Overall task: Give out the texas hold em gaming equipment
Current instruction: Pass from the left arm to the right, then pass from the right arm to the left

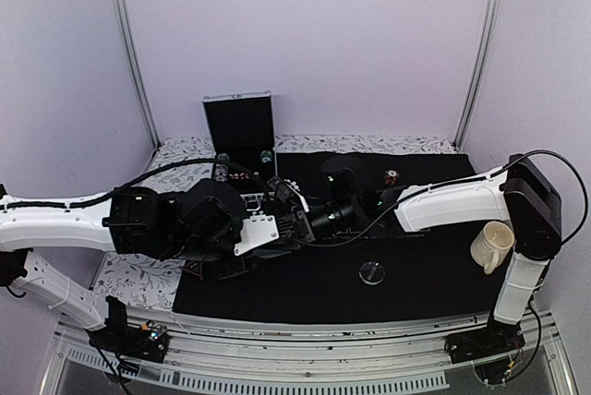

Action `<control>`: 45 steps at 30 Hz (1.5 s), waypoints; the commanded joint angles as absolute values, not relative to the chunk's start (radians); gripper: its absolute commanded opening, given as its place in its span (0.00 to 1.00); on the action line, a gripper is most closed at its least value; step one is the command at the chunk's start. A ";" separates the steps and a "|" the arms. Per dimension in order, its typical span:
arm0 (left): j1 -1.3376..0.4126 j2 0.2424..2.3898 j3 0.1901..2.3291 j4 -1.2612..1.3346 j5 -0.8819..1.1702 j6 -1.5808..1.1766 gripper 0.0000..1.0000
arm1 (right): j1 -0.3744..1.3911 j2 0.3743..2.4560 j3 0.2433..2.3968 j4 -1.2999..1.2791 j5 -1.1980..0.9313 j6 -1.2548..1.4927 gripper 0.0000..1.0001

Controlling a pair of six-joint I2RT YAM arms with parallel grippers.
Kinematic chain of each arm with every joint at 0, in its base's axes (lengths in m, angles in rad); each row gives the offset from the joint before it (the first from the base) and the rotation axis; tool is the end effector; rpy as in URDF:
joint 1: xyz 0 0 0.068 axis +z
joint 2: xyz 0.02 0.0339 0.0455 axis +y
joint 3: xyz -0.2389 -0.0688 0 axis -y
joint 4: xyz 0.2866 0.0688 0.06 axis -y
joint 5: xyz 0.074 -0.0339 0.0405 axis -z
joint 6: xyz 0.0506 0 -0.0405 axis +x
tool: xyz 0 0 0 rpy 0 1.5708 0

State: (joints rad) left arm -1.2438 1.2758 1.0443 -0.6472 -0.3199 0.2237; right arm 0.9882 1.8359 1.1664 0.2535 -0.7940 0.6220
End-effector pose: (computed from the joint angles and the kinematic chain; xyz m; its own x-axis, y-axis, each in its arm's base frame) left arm 0.1182 -0.2990 0.2408 -0.0560 0.8207 -0.5685 0.8686 0.3209 0.3776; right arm 0.2145 0.3912 0.1690 -0.7309 -0.3669 -0.5755 -0.6379 0.0674 0.7672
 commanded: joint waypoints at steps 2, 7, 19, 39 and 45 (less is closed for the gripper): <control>-1.258 1.281 1.024 -0.586 -0.354 0.242 0.50 | 0.993 1.833 1.168 0.279 -0.840 0.637 0.22; -1.250 1.279 1.017 -0.586 -0.362 0.230 0.77 | 0.993 1.807 1.150 0.280 -0.857 0.625 0.05; -1.179 1.268 1.025 -0.614 -0.157 0.213 0.92 | 0.994 1.761 1.122 0.282 -0.861 0.595 0.02; -1.166 1.315 1.035 -0.618 -0.133 0.217 0.68 | 1.002 1.744 1.114 0.291 -0.847 0.589 0.02; -1.164 1.312 1.038 -0.619 -0.137 0.216 0.52 | 1.001 1.733 1.105 0.288 -0.826 0.586 0.11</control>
